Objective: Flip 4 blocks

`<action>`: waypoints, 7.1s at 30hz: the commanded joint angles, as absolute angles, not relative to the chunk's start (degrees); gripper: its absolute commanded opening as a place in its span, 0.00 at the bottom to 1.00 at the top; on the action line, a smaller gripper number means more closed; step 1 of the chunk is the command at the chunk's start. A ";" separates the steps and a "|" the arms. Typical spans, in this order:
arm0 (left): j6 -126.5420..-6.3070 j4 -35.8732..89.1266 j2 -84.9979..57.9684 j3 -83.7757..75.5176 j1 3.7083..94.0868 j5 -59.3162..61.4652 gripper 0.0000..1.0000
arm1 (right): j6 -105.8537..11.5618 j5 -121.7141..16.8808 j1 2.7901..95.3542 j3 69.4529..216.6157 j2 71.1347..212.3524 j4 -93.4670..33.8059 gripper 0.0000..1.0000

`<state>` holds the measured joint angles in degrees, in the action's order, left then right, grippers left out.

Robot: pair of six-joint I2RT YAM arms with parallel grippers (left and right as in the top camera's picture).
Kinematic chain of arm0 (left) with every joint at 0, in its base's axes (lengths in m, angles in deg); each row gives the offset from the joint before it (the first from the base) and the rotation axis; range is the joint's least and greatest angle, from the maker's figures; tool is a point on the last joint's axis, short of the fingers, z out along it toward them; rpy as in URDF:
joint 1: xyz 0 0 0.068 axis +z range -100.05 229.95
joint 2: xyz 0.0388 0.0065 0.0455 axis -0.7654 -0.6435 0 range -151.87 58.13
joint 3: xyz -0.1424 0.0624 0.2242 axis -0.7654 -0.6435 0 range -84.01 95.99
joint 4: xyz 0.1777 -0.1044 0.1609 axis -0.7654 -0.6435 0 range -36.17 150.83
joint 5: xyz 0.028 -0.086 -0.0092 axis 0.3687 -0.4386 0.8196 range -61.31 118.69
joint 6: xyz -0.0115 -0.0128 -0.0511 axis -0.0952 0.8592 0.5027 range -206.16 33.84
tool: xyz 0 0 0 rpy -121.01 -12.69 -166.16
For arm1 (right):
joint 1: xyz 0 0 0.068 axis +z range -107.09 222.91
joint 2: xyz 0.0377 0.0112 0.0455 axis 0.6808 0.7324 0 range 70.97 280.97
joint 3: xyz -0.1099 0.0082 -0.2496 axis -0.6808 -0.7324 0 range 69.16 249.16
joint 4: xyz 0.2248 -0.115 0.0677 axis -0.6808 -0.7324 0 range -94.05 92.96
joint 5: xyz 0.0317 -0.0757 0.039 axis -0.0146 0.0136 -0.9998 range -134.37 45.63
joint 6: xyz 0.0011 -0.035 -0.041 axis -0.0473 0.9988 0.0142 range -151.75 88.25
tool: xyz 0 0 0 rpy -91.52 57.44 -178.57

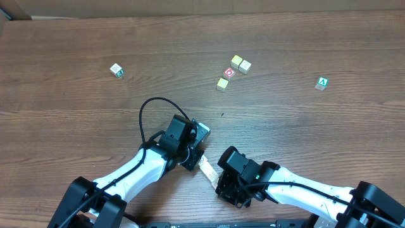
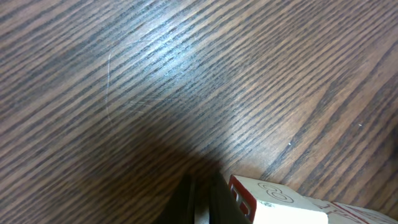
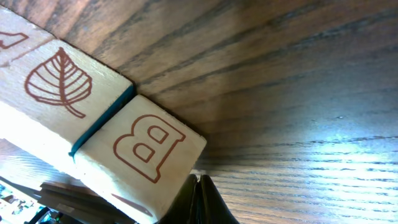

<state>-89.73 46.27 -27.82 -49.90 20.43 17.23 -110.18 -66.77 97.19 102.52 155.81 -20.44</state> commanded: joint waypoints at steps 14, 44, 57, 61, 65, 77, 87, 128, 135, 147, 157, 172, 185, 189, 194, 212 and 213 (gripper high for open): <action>-90.48 46.53 -28.48 -50.40 19.82 15.46 0.04 | -111.76 -66.94 99.16 103.35 155.96 -17.86 0.04; -90.67 44.84 -28.48 -50.40 20.04 17.99 0.04 | -111.03 -60.86 99.16 103.40 154.21 -23.31 0.04; -89.87 44.78 -28.48 -50.40 25.04 15.02 0.04 | -109.98 -59.79 99.16 103.40 154.21 -22.80 0.04; -90.46 44.80 -28.48 -50.40 25.65 11.70 0.04 | -109.70 -59.62 99.16 103.40 154.21 -22.24 0.04; -90.48 44.80 -28.43 -50.07 25.67 7.11 0.04 | -109.70 -59.55 99.16 103.40 154.21 -22.21 0.04; -90.48 43.53 -28.37 -49.53 25.67 4.86 0.04 | -109.50 -59.55 99.16 103.40 154.21 -22.21 0.04; -90.41 43.14 -28.37 -49.20 27.60 5.05 0.04 | -109.26 -58.94 99.16 103.92 152.66 -22.41 0.04; -92.01 41.48 -28.37 -49.11 31.18 0.81 0.04 | -109.98 -58.96 107.55 104.71 149.95 -24.20 0.04; -91.99 41.46 -28.37 -49.11 31.18 0.81 0.04 | -107.14 -58.37 107.42 104.71 149.95 -21.10 0.04; -91.96 41.46 -28.37 -49.11 31.18 0.79 0.04 | -105.85 -58.09 107.29 104.69 152.18 -18.28 0.04; -91.96 41.37 -28.37 -49.11 31.18 0.77 0.04 | -106.97 -57.02 106.15 104.69 153.36 -18.08 0.04; -91.96 41.39 -28.37 -49.11 31.18 0.77 0.04 | -108.50 -54.44 106.15 104.69 153.34 -17.89 0.04; -91.96 41.37 -28.37 -49.11 31.18 0.75 0.04 | -108.70 -54.24 106.15 104.69 153.36 -17.89 0.04; -91.96 41.37 -28.37 -49.11 31.18 0.75 0.04 | -109.04 -54.07 106.15 104.69 153.34 -17.95 0.04; -91.96 41.37 -28.37 -49.11 31.18 0.75 0.04 | -109.74 -53.76 106.15 104.69 153.34 -18.26 0.04; -91.96 41.39 -28.37 -49.11 31.18 0.77 0.04 | -104.56 -50.92 110.04 108.77 152.62 -18.26 0.04; -91.96 41.39 -28.37 -49.11 31.18 0.77 0.04 | -104.76 -49.39 110.98 109.34 152.38 -19.31 0.04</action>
